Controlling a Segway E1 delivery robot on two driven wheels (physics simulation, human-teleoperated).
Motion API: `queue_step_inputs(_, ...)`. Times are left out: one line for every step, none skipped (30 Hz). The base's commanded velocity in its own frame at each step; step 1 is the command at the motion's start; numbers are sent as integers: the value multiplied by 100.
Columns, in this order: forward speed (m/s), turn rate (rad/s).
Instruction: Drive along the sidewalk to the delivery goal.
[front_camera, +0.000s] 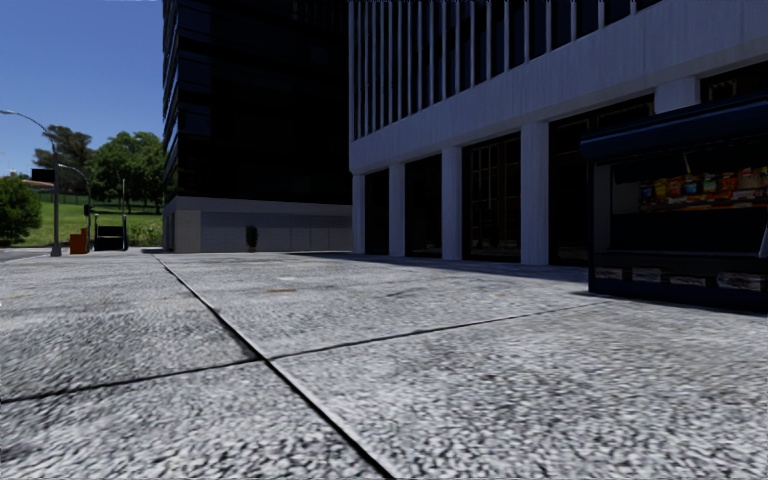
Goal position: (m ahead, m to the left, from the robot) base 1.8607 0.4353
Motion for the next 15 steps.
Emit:
queue_step_inputs(140, 31)
queue_step_inputs(140, 31)
queue_step_inputs(140, 31)
queue_step_inputs(140, 30)
queue_step_inputs(140, 29)
queue_step_inputs(140, 29)
queue_step_inputs(140, 29)
queue_step_inputs(140, 29)
queue_step_inputs(140, 26)
queue_step_inputs(140, 25)
queue_step_inputs(140, 25)
queue_step_inputs(140, 25)
queue_step_inputs(142, 25)
queue_step_inputs(143, 25)
queue_step_inputs(143, 25)
